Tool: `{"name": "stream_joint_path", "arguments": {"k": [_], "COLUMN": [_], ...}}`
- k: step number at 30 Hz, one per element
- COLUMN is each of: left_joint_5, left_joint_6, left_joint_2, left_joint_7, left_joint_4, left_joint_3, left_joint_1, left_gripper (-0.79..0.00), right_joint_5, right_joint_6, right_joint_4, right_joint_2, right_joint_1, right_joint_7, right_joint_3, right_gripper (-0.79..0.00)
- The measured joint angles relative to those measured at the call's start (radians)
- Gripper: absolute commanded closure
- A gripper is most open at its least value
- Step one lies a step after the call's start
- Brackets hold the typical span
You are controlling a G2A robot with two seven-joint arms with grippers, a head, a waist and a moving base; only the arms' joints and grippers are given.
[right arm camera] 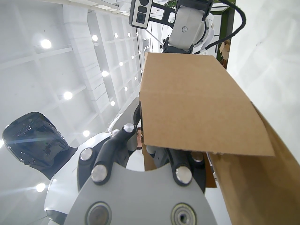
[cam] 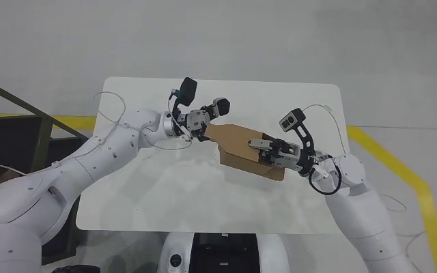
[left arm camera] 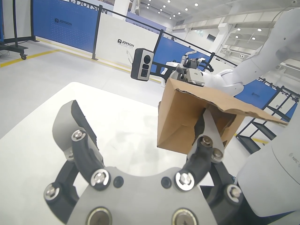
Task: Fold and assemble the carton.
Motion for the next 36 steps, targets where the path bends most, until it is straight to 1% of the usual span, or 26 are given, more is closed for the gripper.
{"name": "stream_joint_path", "arguments": {"k": [18, 28, 32, 36], "left_joint_5": [-0.019, -0.022, -0.023, -0.023], "left_joint_6": [0.000, 0.000, 0.000, 0.000], "left_joint_2": [-0.026, -0.033, -0.031, -0.016], "left_joint_7": [-0.034, -0.043, -0.037, -0.020], "left_joint_4": [0.014, 0.013, 0.024, 0.036], "left_joint_3": [0.015, 0.019, 0.019, 0.013], "left_joint_1": [-0.012, -0.023, -0.022, -0.017], "left_gripper": [-0.785, -0.785, -0.785, -0.785], "right_joint_5": [0.009, 0.010, 0.006, 0.003], "right_joint_6": [-0.001, -0.002, -0.003, -0.005], "right_joint_4": [0.015, 0.013, 0.015, 0.018], "right_joint_2": [-0.005, -0.007, -0.006, -0.005], "right_joint_1": [0.009, 0.010, 0.007, 0.001], "right_joint_7": [0.004, 0.007, 0.000, -0.005], "right_joint_3": [-0.008, -0.011, -0.007, 0.006], "right_gripper": [0.000, 0.000, 0.000, 0.000]}}
